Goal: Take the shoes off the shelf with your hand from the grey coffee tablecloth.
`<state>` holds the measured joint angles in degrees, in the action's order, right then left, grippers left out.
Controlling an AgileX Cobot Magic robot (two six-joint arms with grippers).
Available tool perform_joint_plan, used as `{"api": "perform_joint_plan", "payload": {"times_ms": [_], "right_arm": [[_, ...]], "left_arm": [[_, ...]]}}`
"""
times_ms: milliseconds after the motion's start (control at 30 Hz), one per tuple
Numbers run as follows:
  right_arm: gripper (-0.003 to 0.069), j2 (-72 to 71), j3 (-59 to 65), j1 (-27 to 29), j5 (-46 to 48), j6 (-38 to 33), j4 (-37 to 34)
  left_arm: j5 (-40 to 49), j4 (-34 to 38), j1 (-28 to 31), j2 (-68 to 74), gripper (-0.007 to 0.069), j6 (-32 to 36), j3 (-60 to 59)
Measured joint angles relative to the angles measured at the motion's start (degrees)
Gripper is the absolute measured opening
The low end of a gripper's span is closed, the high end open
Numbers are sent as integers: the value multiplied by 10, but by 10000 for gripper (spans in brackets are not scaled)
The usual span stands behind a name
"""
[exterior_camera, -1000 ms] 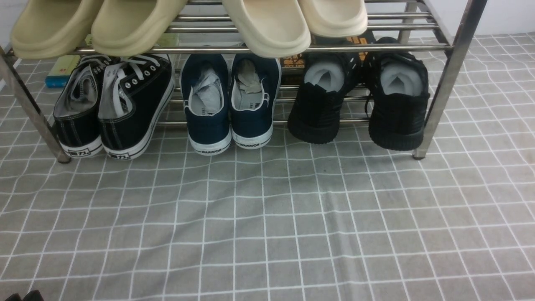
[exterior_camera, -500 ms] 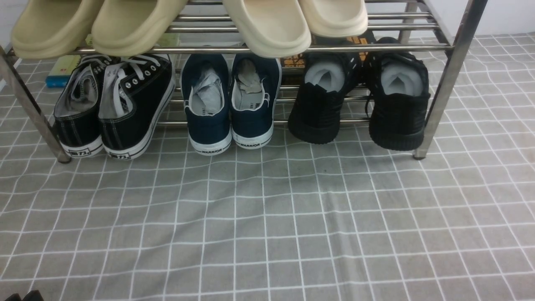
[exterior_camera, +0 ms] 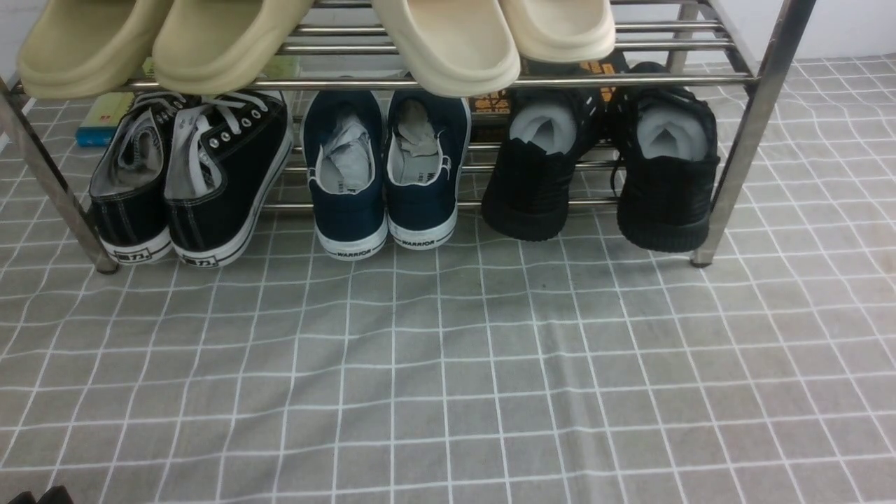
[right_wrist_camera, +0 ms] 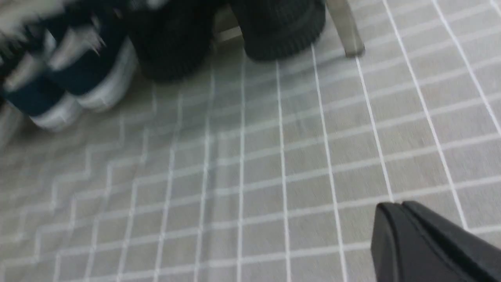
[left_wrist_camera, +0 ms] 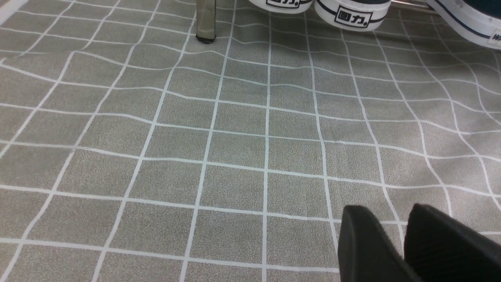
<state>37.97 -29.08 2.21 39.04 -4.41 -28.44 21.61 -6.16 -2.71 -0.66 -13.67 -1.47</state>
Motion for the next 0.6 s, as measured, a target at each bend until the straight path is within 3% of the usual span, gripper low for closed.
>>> {"api": "perform_joint_plan", "payload": {"times_ms": [167, 300, 400, 433, 600], "right_arm": [[11, 163, -104, 0, 106, -32, 17], [53, 301, -206, -9, 181, -124, -23], [130, 374, -272, -54, 187, -167, -28], [130, 378, -276, -54, 187, -168, -27], [303, 494, -429, -170, 184, -142, 27]], "left_arm": [[0, 0, 0, 0, 197, 0, 0], [0, 0, 0, 0, 197, 0, 0], [0, 0, 0, 0, 197, 0, 0], [0, 0, 0, 0, 197, 0, 0], [0, 0, 0, 0, 197, 0, 0]]}}
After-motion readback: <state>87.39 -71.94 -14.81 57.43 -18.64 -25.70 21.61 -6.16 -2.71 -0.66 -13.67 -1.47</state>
